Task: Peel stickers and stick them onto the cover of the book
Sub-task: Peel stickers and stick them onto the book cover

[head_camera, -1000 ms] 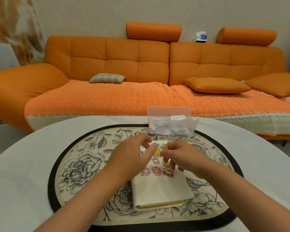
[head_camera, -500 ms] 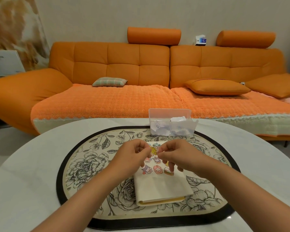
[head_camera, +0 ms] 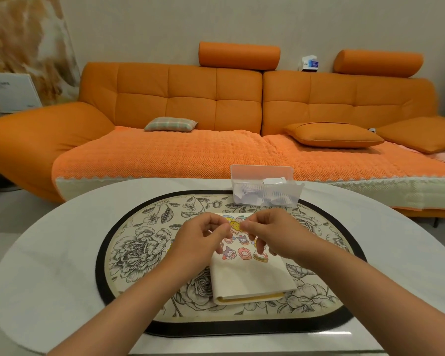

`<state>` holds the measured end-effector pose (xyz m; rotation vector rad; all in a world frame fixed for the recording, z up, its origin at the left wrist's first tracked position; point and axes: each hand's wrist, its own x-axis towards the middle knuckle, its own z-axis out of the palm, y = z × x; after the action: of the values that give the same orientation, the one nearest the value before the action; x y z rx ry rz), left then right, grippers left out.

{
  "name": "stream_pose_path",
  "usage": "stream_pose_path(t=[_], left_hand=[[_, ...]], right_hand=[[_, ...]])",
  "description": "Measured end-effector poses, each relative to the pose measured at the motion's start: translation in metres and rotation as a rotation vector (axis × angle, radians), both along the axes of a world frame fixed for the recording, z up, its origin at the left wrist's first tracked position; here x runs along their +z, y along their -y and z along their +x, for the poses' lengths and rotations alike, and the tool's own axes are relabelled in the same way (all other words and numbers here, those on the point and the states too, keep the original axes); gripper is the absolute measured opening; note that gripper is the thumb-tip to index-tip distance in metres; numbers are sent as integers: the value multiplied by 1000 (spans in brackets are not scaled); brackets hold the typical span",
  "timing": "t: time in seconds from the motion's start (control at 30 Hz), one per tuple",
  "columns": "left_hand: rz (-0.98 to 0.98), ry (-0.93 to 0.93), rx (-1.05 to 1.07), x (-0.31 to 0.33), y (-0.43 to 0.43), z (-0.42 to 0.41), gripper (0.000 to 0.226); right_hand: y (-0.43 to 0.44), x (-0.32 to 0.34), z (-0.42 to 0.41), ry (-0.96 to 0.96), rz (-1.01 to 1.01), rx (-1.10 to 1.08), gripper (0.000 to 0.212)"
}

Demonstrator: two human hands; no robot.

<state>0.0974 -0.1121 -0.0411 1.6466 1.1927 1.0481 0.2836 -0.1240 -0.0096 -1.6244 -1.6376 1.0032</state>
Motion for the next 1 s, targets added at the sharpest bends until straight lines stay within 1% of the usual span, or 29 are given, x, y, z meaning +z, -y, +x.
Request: stream_pose_path(t=[0.1,0.17,0.27,0.37,0.43,0.57,0.8,0.9,1.0], left_hand=[[202,-235,77,-5,-2,-7,7],[286,-350,77,-9,-6,-13,12],[324,-496,-24,-19,-18,-18,17],[291,-588,-138,-28,-26,-18,25],[285,-623,-169,-32,-29,-17,28],[297,-646,-188,-34,-35,-20,28],[319,-653,-240,-35,-36,-25,29],[300,-666,-274,-32,-33,-26,36],[294,-743,-310,-31,-28,-28,51]], right_hand=[[0,-2,-1,68,4,-6,26],[1,-4,1,132,-68,46,28],[5,-13,0,231,-220,193,35],[6,-22,-6,252,-248,256,28],[4,-25,-9,289,-203,255,23],[2,-32,-13,351,-124,270,25],[0,-35,-17,448,-74,271,22],[1,-38,-19,479,-63,254,23],[3,-40,-22,528,-49,227,25]])
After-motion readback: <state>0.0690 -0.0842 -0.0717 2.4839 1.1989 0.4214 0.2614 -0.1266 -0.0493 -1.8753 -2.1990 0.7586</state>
